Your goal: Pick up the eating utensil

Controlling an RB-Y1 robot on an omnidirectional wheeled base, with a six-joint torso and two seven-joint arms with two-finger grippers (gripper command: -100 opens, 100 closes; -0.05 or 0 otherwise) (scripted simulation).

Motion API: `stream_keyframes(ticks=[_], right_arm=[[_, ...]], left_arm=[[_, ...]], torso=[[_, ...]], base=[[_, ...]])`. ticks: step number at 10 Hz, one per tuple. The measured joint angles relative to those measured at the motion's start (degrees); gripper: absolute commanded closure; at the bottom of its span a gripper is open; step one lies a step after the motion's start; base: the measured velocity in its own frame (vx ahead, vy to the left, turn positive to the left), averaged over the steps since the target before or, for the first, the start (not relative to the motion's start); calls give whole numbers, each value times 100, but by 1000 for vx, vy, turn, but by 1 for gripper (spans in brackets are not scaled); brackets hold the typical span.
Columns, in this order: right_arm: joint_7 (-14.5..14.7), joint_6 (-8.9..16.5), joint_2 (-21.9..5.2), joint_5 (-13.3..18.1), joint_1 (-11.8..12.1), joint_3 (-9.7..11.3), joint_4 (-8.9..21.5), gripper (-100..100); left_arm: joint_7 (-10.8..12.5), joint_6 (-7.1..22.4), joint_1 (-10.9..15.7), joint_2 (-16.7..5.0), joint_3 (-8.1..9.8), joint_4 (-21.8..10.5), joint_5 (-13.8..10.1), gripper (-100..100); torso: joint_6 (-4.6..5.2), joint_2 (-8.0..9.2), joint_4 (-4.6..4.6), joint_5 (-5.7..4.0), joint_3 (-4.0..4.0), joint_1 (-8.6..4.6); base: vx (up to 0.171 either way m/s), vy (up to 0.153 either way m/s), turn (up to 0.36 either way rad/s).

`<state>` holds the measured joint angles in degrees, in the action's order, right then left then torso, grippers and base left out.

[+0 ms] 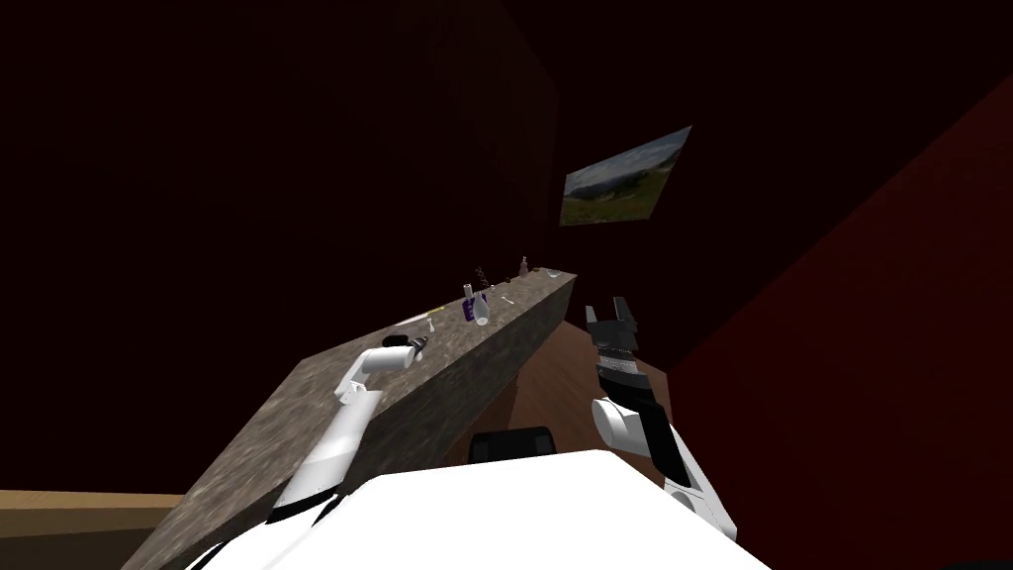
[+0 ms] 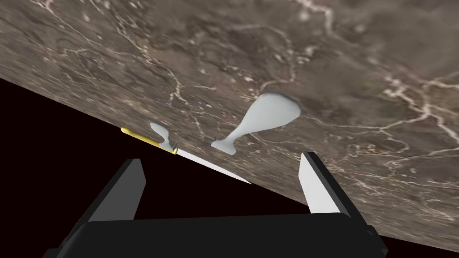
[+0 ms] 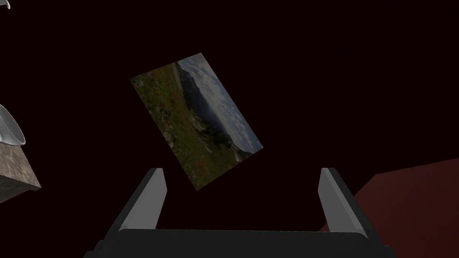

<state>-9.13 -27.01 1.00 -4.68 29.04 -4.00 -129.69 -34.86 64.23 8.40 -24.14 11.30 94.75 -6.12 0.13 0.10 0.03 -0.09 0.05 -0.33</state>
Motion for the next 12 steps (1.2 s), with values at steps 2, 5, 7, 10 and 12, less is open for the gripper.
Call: stream_keyframes(ticks=[2, 5, 7, 10, 12], right_arm=[[0, 0, -2, 0, 1, -2, 0, 0], [0, 0, -2, 0, 1, -2, 0, 0], [0, 0, -3, 0, 1, -3, 0, 0], [0, 0, -3, 0, 1, -3, 1, 0], [0, 0, -2, 0, 0, -2, 0, 0]], left_arm=[[-219, -117, -14, -43, -207, 125, 27, -100], [-537, -193, -52, -156, -460, 176, 67, -100], [-768, -258, -122, -249, -646, 134, 119, -100], [-1108, -251, -206, -406, -852, 35, 179, -100], [-1302, -144, -240, -480, -932, -53, 227, -100]], torso=[[0, -31, -7, 17, -18, 72], [-2, -40, -10, 21, -24, 85], [-1, -31, -8, 27, -19, 115], [-3, -26, -7, 26, -16, 100], [-2, -13, -4, 23, -8, 90]], base=[[13, 118, -125], [-5, 132, -165], [-16, 227, -235], [-52, 161, -226], [-72, 96, -157]])
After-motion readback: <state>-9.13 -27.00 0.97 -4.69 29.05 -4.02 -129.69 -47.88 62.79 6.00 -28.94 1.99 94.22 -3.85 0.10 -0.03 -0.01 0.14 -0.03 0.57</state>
